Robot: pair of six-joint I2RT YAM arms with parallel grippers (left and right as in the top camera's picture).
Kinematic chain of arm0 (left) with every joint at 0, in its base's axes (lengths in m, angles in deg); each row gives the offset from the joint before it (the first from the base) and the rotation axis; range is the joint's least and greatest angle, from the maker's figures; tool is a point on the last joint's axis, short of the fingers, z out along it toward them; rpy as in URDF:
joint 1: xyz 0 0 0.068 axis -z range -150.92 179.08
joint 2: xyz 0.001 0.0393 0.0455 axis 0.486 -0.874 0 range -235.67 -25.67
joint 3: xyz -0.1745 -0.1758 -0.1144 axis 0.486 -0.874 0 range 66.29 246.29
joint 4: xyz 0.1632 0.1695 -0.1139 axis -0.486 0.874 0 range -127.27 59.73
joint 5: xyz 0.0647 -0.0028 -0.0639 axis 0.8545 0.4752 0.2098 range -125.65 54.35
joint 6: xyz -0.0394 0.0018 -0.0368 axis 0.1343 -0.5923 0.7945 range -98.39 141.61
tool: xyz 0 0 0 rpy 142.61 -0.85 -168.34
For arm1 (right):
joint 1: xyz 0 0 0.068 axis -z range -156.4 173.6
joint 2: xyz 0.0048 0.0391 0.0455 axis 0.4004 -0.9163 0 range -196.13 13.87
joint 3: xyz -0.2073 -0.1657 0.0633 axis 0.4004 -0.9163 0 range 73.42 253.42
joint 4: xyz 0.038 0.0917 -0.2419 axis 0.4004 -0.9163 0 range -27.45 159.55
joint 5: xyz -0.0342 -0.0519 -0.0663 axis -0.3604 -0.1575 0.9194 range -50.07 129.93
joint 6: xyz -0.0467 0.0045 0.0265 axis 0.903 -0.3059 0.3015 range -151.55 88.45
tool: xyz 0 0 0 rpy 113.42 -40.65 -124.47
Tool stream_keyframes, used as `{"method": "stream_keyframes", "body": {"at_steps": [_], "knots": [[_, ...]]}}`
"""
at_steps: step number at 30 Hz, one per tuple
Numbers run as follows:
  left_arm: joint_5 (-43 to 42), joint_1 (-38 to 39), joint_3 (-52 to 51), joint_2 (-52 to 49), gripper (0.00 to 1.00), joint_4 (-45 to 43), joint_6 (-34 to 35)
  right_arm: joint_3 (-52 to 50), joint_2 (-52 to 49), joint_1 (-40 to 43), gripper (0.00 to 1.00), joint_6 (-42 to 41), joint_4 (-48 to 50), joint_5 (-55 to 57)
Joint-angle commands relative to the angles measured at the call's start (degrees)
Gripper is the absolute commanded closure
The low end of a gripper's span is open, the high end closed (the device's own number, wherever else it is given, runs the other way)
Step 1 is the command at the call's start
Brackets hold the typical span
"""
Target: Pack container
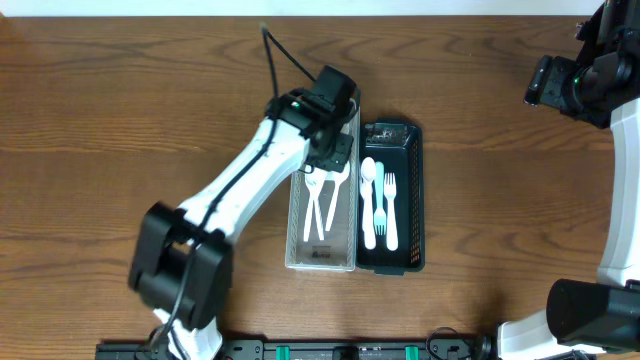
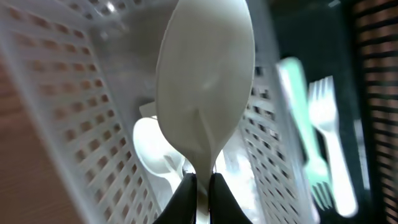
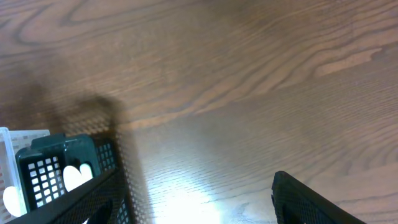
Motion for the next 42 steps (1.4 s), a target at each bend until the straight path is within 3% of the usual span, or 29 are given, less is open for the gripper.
{"method": "stream_keyframes", "body": {"at_steps": [1,2,5,8,15,19,20,23,26,29,36,39,42], "knots": [[0.9,-0.1,0.1,-3.5,0.94,0.2,0.7,-0.2,-0.4,0.4,0.22,0.5,0.0,0.0],[0.9,-0.1,0.1,-4.4,0.93,0.2,0.7,-0.2,-0.4,0.4,0.22,0.7,0.0,0.0],[0.9,-0.1,0.1,-6.3,0.65,0.4,0.7,-0.2,-0.4,0.4,0.22,1.6,0.0,0.1],[0.9,-0.1,0.1,-6.6,0.47,1.0,0.5,-0.2,-0.4,0.4,0.21,2.2,0.0,0.1],[2.8,-0.1,1.1,-0.8,0.44,1.9,-2.6,-0.2,-0.4,0.4,0.22,5.0,0.4,0.2],[11.3,-0.5,1.4,7.1,0.37,0.4,-3.7,-0.2,-0.4,-0.2,0.21,5.3,2.7,0.2],[13.0,-0.8,1.4,8.7,0.33,-0.2,-4.2,-0.2,-0.4,-0.7,0.2,5.3,3.6,0.2],[15.4,-3.7,1.4,13.7,0.0,-3.0,-5.3,-0.2,-0.4,-3.1,0.17,5.4,7.4,0.2],[15.4,-8.7,1.4,16.1,0.02,-6.9,-5.6,-0.2,-0.6,-6.4,0.12,7.4,13.7,0.2],[15.4,-14.5,1.4,16.0,0.02,-11.9,-5.8,-0.2,-1.9,-9.2,0.01,9.2,22.4,0.3],[15.4,-25.2,1.4,11.7,0.02,-28.9,-19.7,-0.2,-9.7,-12.8,0.01,12.9,40.0,0.2],[15.3,-27.7,1.4,9.4,0.02,-34.0,-19.8,-0.2,-13.6,-13.2,0.01,12.9,43.9,0.2],[15.3,-28.8,1.3,8.0,0.02,-33.4,-19.8,-0.2,-16.8,-13.2,0.01,12.9,46.2,0.3]]}}
